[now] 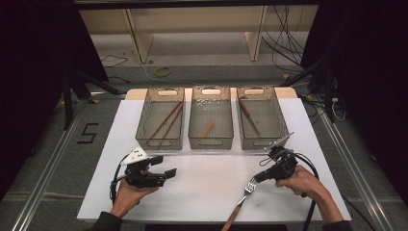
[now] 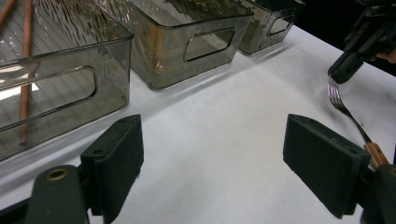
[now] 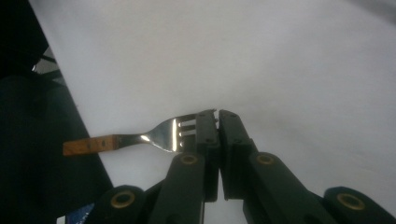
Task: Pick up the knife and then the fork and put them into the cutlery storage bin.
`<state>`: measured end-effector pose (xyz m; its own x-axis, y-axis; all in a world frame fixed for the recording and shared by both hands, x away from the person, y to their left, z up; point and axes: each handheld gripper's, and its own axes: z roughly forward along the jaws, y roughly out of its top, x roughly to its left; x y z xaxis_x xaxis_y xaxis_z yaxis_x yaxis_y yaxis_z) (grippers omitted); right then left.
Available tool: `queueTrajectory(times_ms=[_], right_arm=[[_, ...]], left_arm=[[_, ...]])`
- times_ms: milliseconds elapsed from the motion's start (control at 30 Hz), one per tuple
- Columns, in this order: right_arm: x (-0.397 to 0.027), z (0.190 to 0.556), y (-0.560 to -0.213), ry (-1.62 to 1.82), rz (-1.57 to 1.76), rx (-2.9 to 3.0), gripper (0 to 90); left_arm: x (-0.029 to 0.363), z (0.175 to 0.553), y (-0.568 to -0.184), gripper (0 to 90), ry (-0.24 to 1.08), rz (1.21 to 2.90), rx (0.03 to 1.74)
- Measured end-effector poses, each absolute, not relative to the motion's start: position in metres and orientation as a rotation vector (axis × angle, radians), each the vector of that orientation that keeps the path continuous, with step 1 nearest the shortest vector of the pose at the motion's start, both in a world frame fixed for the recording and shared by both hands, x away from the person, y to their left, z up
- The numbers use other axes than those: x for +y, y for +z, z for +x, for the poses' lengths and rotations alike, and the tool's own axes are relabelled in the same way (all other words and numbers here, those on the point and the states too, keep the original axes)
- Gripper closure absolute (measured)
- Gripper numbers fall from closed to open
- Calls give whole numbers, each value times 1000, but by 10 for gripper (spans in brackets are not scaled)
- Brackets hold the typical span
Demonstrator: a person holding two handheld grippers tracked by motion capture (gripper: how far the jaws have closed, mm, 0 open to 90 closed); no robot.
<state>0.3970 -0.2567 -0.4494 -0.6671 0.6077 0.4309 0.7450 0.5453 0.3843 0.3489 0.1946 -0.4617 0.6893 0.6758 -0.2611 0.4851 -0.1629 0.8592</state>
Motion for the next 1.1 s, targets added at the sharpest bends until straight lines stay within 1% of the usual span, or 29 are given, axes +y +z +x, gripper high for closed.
queueTrajectory(times_ms=[533, 700, 900, 967, 1033, 1100], right_arm=[[-316, 412, -450, -833, -1411, -2476, 876], [-323, 413, -455, -802, -1455, -2463, 871], [-322, 413, -459, -781, -1467, -2477, 858], [-322, 413, -459, -777, -1471, -2488, 841], [-321, 413, -458, -767, -1481, -2499, 795], [-320, 411, -455, -760, -1494, -2523, 693]], left_arm=[[194, 349, -462, 197, 219, 1813, 919], [194, 349, -462, 198, 219, 1813, 917], [194, 349, -462, 197, 219, 1813, 917], [194, 349, -462, 197, 218, 1813, 917], [194, 349, -461, 196, 218, 1813, 917], [194, 349, -461, 196, 218, 1812, 916]])
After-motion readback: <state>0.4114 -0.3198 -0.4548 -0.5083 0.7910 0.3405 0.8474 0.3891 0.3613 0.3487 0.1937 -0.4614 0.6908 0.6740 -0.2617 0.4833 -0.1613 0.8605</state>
